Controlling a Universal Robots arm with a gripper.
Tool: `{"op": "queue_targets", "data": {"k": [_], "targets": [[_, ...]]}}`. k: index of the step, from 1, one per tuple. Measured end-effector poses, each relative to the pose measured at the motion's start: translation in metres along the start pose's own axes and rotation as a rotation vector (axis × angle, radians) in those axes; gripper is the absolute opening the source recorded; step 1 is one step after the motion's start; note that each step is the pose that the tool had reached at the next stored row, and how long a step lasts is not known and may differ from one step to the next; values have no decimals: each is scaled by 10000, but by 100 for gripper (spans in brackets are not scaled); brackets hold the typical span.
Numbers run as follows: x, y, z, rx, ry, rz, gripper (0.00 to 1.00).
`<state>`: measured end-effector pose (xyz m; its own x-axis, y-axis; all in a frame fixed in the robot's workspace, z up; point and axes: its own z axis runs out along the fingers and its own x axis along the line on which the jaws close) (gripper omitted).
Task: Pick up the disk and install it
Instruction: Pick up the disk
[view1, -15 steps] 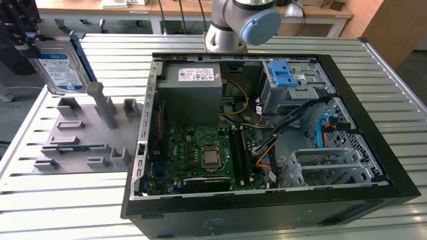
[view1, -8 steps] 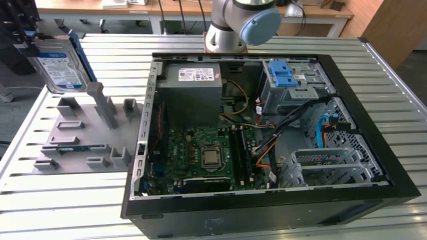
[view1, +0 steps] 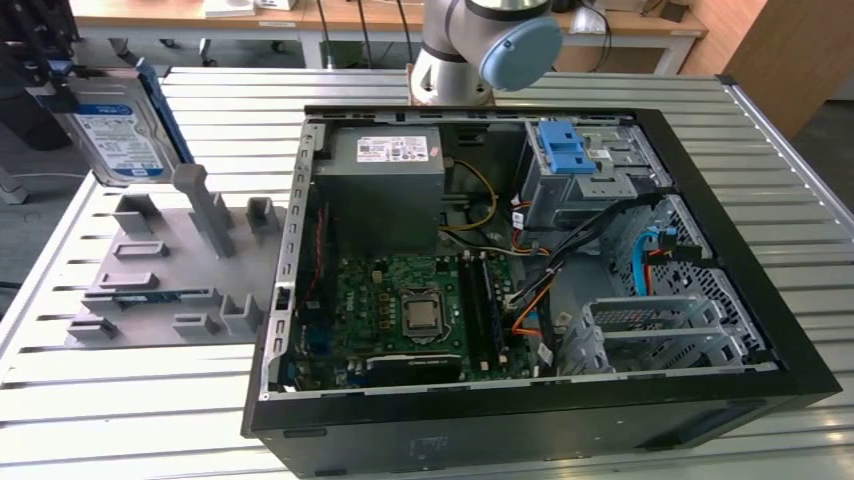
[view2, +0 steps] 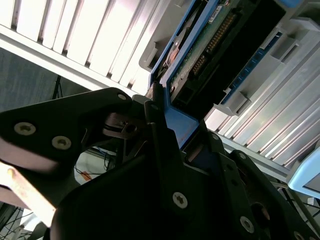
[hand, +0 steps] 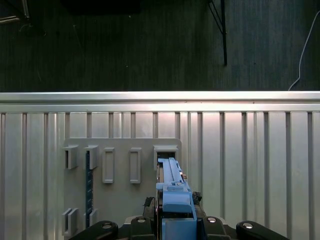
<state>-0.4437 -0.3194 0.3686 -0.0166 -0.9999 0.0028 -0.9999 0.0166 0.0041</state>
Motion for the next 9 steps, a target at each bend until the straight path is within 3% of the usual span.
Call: {"op": "queue_targets", "data": {"k": [9], "targets": [[0,0,-16,1,-1,0,36]]}}
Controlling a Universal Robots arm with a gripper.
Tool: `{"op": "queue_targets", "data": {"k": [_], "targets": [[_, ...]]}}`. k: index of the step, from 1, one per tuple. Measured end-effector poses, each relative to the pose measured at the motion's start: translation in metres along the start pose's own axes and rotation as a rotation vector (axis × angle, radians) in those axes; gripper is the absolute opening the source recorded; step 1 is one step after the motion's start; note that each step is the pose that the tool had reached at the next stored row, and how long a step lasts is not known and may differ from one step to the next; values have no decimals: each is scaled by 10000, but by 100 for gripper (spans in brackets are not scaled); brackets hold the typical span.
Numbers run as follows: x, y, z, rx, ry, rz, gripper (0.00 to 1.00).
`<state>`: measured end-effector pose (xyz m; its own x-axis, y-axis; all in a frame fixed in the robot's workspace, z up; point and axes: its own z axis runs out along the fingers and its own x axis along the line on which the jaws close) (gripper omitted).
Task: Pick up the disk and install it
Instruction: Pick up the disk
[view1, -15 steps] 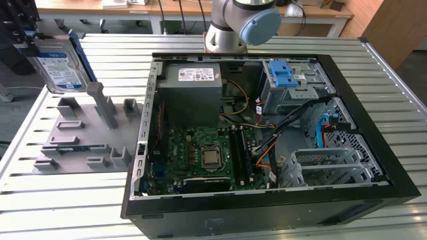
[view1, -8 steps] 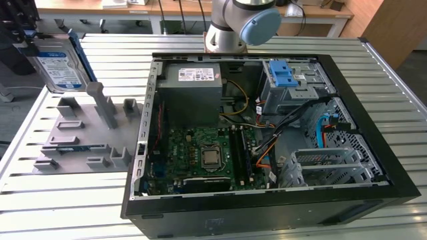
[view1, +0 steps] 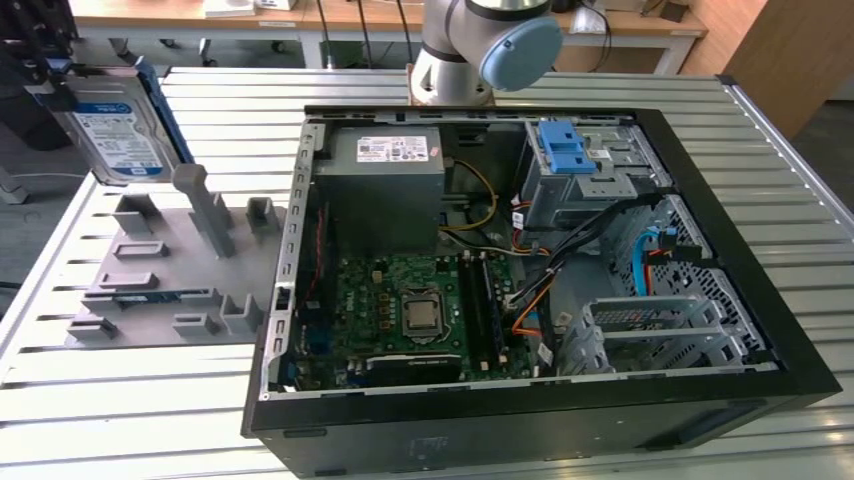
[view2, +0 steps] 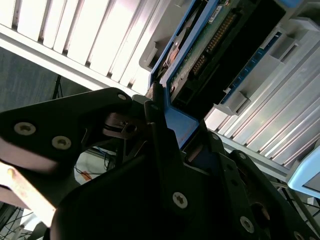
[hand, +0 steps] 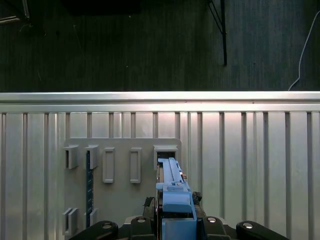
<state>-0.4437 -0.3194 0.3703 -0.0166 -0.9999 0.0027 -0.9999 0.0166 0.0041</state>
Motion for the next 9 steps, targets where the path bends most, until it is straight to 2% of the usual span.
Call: {"op": "queue_targets", "data": {"k": [9], "targets": [[0,0,-22,-1,0,0,36]]}}
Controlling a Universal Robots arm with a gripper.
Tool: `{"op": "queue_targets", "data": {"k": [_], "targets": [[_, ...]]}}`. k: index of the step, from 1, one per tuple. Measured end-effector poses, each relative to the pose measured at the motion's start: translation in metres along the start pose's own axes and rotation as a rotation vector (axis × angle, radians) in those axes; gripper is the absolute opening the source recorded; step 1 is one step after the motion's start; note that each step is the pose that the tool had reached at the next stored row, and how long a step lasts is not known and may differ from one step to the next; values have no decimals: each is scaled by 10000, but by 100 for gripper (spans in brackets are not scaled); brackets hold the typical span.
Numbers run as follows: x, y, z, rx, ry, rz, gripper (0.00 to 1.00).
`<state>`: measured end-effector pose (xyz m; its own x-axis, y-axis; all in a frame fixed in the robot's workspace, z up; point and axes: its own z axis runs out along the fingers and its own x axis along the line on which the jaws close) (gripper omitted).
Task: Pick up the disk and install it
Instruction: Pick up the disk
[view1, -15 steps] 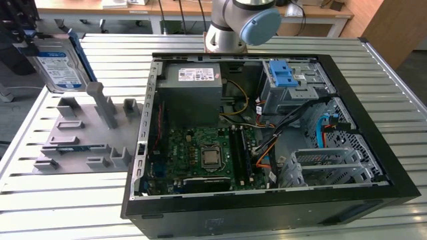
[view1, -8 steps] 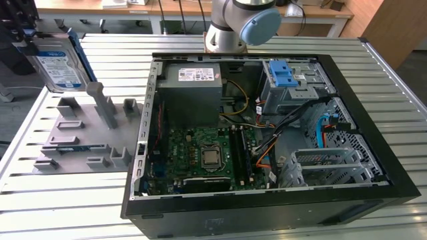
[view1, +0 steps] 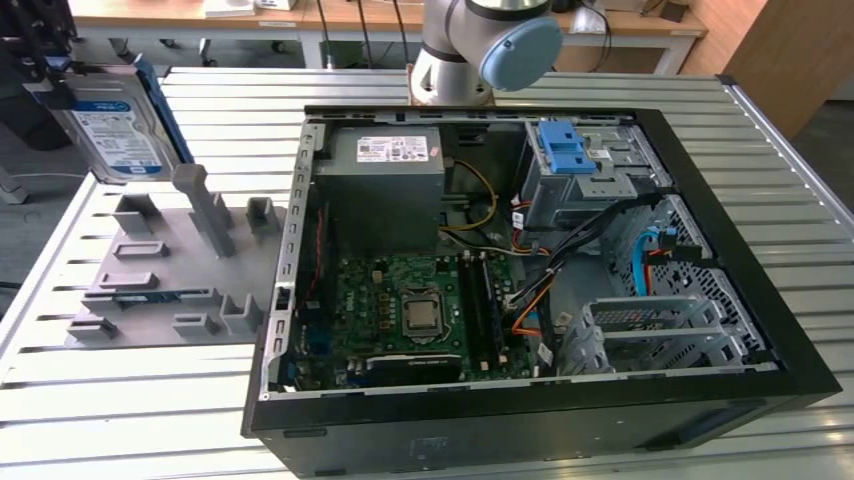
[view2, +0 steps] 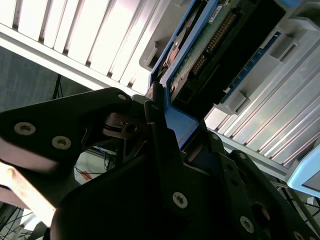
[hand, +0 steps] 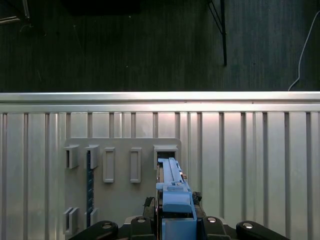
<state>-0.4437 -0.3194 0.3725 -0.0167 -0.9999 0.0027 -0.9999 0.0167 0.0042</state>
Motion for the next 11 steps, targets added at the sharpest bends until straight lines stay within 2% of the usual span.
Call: {"op": "queue_targets", "data": {"k": [11], "targets": [[0,0,-44,1,0,-1,36]]}}
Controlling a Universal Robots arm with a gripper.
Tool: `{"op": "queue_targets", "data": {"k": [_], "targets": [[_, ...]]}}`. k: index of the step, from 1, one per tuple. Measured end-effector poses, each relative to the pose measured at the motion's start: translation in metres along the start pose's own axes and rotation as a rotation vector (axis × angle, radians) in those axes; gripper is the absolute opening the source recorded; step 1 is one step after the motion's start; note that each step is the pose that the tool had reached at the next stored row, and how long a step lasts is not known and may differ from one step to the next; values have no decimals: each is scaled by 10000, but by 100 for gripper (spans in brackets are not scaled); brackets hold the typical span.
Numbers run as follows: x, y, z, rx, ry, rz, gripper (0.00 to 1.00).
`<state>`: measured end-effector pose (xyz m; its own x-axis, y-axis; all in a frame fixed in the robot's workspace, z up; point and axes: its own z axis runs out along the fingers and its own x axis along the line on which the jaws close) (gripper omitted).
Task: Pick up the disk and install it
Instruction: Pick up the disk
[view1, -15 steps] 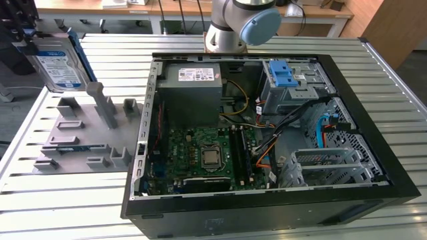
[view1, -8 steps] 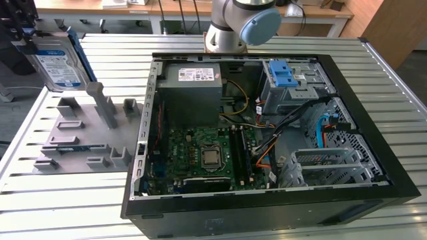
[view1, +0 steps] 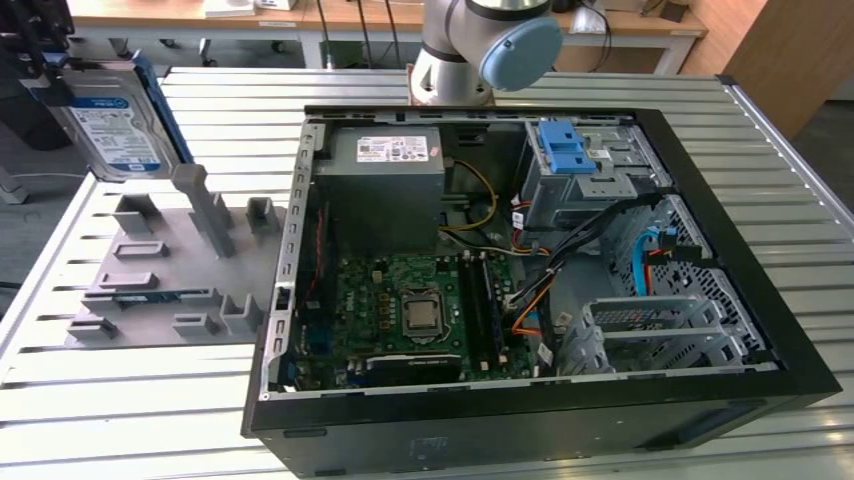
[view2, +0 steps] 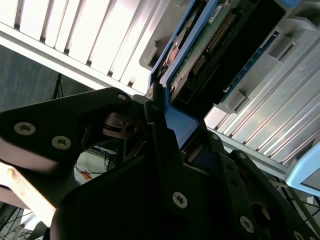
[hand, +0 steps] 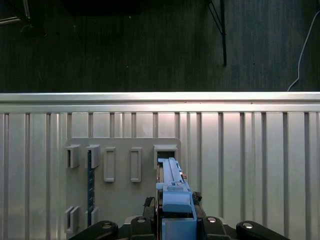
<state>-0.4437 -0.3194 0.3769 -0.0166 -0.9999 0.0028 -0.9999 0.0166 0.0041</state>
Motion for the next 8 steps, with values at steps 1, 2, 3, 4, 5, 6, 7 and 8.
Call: {"op": "queue_targets", "data": {"k": [1,2,3,4,5,6,7,8], "targets": [[0,0,-5,-1,1,-1,36],[0,0,-10,-1,0,0,36],[0,0,-17,-1,0,0,36],[0,0,-23,0,0,0,36],[0,0,-30,0,0,0,36],[0,0,-37,-1,0,0,36],[0,0,-44,-1,0,0,36],[0,0,-52,0,0,0,36]]}}
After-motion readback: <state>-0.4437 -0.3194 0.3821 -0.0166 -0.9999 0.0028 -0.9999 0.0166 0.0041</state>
